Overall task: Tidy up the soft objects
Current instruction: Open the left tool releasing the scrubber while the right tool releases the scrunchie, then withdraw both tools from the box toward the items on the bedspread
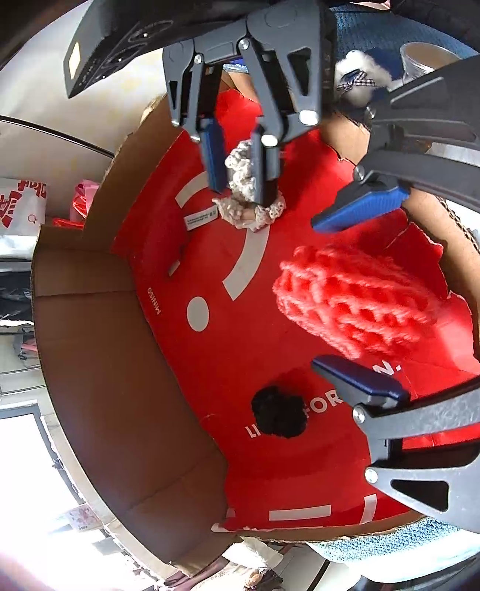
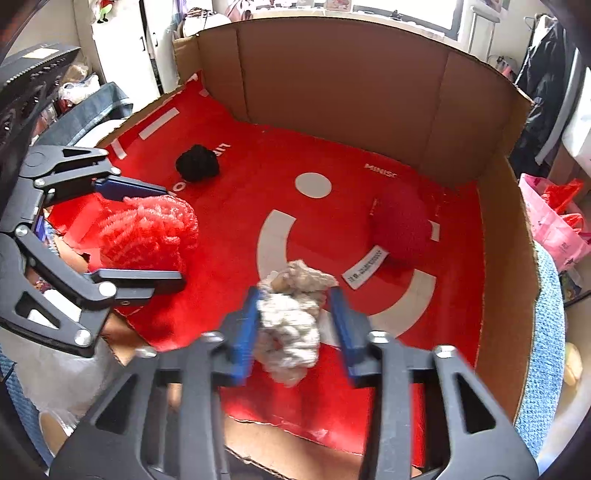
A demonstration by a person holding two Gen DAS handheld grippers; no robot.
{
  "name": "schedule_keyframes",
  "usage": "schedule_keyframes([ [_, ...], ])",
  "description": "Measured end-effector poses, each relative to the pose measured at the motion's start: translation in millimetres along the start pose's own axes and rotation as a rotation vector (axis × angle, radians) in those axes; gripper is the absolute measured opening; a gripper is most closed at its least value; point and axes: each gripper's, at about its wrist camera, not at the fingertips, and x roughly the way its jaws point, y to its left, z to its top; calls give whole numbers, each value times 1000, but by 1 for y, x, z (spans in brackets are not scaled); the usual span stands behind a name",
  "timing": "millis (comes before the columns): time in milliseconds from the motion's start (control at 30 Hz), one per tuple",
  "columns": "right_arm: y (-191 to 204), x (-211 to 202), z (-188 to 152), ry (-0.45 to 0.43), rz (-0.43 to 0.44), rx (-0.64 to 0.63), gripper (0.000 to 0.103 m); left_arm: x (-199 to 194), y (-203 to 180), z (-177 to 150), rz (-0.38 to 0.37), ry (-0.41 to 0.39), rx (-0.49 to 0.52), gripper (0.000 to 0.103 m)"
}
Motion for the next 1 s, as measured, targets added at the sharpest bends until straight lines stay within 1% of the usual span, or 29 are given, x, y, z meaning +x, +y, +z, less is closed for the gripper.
schedule_keyframes([
  [33, 0, -1, -1, -8, -7, -3, 68, -1, 0, -1, 1, -4, 1, 73],
  [233, 1, -4, -2, -17, -18, -2, 68, -7, -1, -5, 4, -28, -3, 82],
  [367, 1, -14, -3, -38, -22, 9, 68, -17, 0, -7, 11, -59, -18, 87],
  [433, 0, -24, -4, -59, -23, 22, 68, -23, 0, -8, 16, -77, -29, 91],
  [500, -1, -35, -5, -81, -24, 34, 68, -31, 1, -10, 23, -101, -41, 93],
  [633, -4, -62, -10, -134, -29, 67, 69, -54, 1, -15, 38, -163, -77, 101],
  [733, -6, -83, -18, -178, -51, 80, 74, -72, 2, -24, 45, -219, -121, 102],
  [833, -7, -110, -31, -229, -68, 107, 74, -90, 4, -35, 65, -270, -171, 103],
  [900, -8, -122, -37, -255, -70, 124, 77, -103, 3, -45, 81, -302, -201, 103],
  [933, -7, -128, -40, -267, -79, 129, 80, -109, 2, -50, 88, -318, -213, 103],
  [1000, -4, -145, -51, -299, -101, 133, 81, -122, -1, -61, 102, -352, -237, 103],
])
